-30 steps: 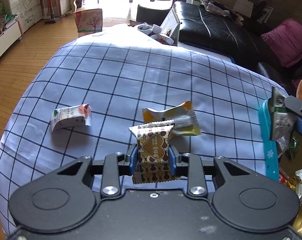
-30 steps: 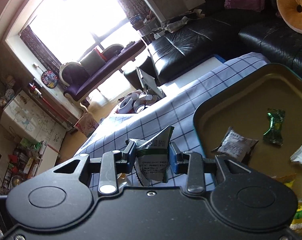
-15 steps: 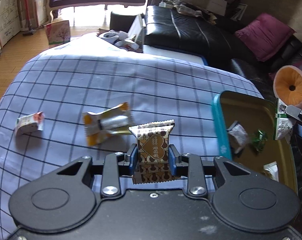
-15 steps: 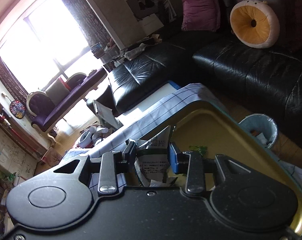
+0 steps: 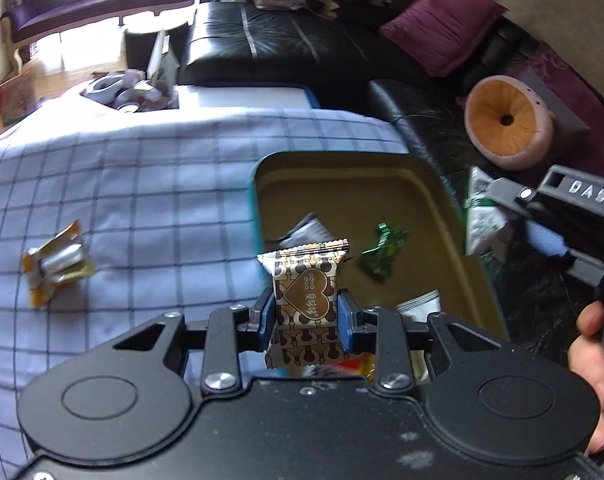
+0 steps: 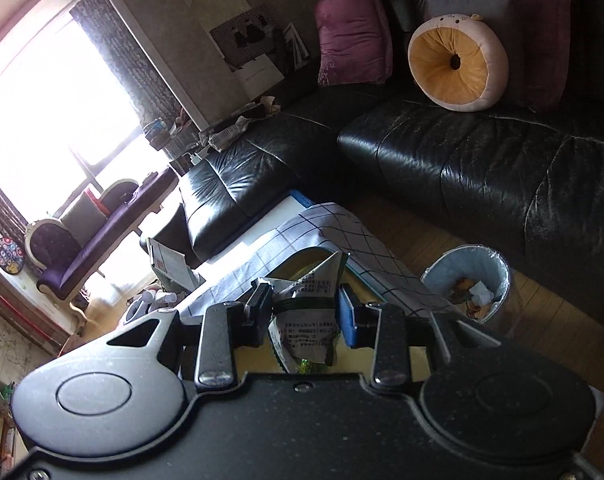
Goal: Organize snacks
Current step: 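Open the right tool over the tray while left carries brown packet over it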
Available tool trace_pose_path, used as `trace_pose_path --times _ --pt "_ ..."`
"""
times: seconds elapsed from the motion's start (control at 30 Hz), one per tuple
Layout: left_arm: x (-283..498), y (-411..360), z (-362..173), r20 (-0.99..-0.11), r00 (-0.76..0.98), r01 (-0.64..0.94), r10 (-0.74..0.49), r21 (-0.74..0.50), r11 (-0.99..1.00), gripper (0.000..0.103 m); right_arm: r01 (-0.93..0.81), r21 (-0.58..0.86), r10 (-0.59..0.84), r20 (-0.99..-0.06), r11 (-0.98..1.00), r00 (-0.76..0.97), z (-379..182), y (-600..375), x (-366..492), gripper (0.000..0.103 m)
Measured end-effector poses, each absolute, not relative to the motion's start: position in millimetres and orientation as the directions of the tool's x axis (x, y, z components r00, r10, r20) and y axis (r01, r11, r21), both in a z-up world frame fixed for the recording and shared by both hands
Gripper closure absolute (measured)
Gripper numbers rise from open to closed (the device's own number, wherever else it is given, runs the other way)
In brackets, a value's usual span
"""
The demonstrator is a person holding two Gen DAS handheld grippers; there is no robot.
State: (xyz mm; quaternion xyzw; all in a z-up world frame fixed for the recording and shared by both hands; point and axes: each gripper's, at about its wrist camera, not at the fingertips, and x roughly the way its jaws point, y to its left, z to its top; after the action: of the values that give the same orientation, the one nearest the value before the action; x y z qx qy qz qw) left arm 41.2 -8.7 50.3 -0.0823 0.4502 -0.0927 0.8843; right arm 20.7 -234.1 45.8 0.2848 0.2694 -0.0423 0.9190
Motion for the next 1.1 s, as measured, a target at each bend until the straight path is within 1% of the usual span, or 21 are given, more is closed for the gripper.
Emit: trace_pose_path --times 0.27,0.4,0.53,0.8,0.9,1.0,1.1 --pt "95.1 -47.0 67.2 -0.779 0.58 0.133 -0.239 -0.199 0.971 0.072 0.232 0.495 0.078 -0.529 0.837 0.845 42.3 -240.6 23.8 0.058" --pt "126.2 -60.5 59.0 -0.81 0.545 0.125 -0.217 -0.178 0.976 0.072 0.238 0.488 0.081 -0.545 0.84 0.835 38.7 -240.7 28.3 0.058" --pt "153.0 -70.6 46.8 -0.85 0.498 0.094 -0.171 -0.143 0.985 0.072 0.233 0.476 0.093 -0.565 0.848 0.82 34.1 -242.4 33.4 0.058" --pt "156.4 -79.3 38.5 -0.876 0.471 0.091 -0.109 -0.074 0.993 0.072 0.27 0.378 0.016 -0.607 0.886 0.795 30.8 -239.2 37.7 0.058" --pt "157.6 -78.8 37.4 -0.877 0.47 0.093 -0.103 -0.067 0.993 0.071 0.244 0.379 0.034 -0.596 0.893 0.802 32.3 -237.9 36.5 0.057" --pt "154.7 -77.3 44.9 -0.869 0.486 0.09 -0.093 -0.056 0.994 0.07 0.222 0.39 0.058 -0.591 0.894 0.804 33.0 -240.5 37.0 0.053" --pt "152.7 -74.7 50.7 -0.865 0.493 0.095 -0.099 -0.059 0.994 0.067 0.22 0.401 0.068 -0.592 0.889 0.803 32.8 -243.6 38.0 0.053"
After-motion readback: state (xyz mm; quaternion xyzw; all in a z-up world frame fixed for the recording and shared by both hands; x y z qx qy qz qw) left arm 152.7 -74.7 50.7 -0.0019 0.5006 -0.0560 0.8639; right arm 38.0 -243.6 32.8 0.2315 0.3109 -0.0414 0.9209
